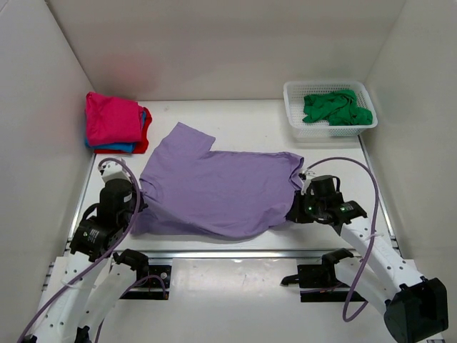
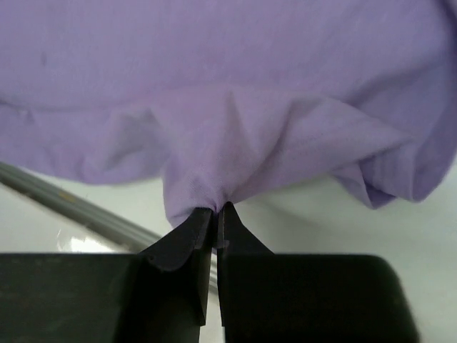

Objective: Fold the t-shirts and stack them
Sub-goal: Flatten out the tshirt

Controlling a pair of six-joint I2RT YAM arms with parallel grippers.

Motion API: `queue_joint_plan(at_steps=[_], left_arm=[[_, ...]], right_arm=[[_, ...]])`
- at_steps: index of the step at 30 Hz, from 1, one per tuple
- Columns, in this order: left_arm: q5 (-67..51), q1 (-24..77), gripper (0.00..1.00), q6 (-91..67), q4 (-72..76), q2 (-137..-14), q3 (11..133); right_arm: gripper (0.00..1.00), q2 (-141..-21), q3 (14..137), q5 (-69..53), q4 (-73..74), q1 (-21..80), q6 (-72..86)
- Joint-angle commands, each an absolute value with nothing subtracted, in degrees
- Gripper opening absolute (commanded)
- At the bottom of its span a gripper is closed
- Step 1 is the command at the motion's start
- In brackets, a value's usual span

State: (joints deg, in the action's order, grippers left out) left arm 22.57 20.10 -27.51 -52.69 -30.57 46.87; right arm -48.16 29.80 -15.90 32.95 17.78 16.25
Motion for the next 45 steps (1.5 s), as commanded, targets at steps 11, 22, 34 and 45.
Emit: queue_joint_plan(at_steps=[11,22,34,45], left_arm=[[25.2,20.6,0.00,-26.4,-50.5,-33.7,51.6],[26.0,19.4,0.00,-27.8,-56.1,-31.5,55.2],[25.1,18.1,0.00,-29.7,-62.0,-30.5,55.9],[23.4,16.4,0.00,-29.5,-56.4,-33.1,54.7]], right_arm=[[0.00,-41.1,36.2,-19.4,47.1,14.2,23.3],[0.00,-35.4,40.9,-21.3,63.6,10.1,20.8],[0.00,-31.4,39.3,-28.6,76.7,14.5,22.6],[0.00,-36.6,35.2,-31.7,75.1,4.4,12.0]])
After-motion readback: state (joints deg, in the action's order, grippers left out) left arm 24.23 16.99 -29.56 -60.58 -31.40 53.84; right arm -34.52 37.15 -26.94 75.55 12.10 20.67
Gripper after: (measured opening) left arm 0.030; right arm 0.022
